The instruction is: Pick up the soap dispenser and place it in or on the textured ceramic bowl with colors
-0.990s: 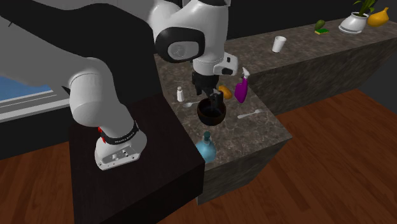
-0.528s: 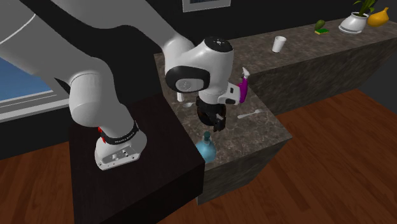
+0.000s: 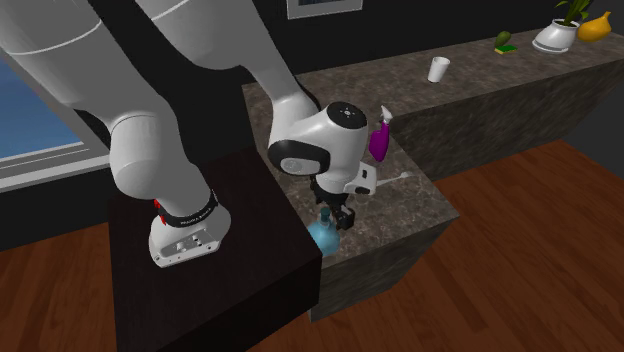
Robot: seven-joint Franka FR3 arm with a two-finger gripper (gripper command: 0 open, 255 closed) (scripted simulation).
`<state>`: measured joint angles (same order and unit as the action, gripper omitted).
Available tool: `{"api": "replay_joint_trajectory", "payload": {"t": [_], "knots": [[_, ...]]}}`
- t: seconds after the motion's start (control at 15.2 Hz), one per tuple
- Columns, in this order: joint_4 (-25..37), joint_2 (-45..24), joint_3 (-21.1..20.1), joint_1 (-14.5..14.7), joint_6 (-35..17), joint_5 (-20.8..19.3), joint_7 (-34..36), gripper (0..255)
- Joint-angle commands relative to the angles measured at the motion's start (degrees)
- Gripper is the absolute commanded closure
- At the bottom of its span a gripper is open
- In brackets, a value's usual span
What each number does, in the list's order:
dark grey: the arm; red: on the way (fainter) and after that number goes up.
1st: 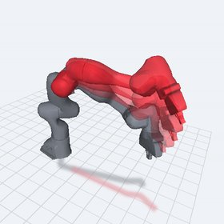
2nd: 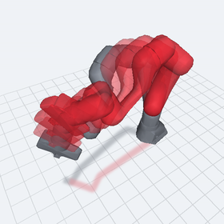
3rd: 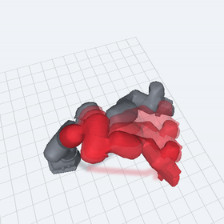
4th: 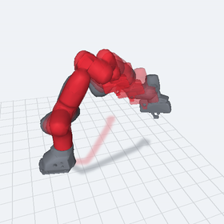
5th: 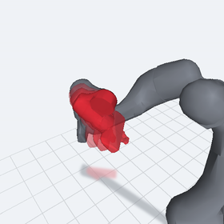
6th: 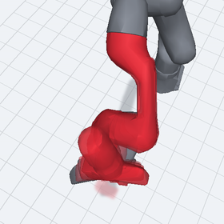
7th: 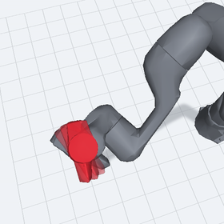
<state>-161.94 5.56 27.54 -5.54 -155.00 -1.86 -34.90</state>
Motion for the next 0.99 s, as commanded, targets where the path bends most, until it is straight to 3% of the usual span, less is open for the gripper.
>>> {"api": "replay_joint_trajectory", "payload": {"t": [0.0,0.13,0.66,0.73,0.92], "knots": [[-0.02,-2.23,0.21,0.85,-2.08,2.42,-1.64,0],[0.07,-5.41,0.15,1.94,-4.76,6.88,-4.78,0],[0.07,-5.41,-0.01,1.78,-4.76,6.88,-4.78,0],[0.07,-5.41,-0.01,1.78,-4.76,6.87,-4.77,255],[0.07,-5.41,-0.01,1.78,-4.76,6.88,-4.78,255]]}}
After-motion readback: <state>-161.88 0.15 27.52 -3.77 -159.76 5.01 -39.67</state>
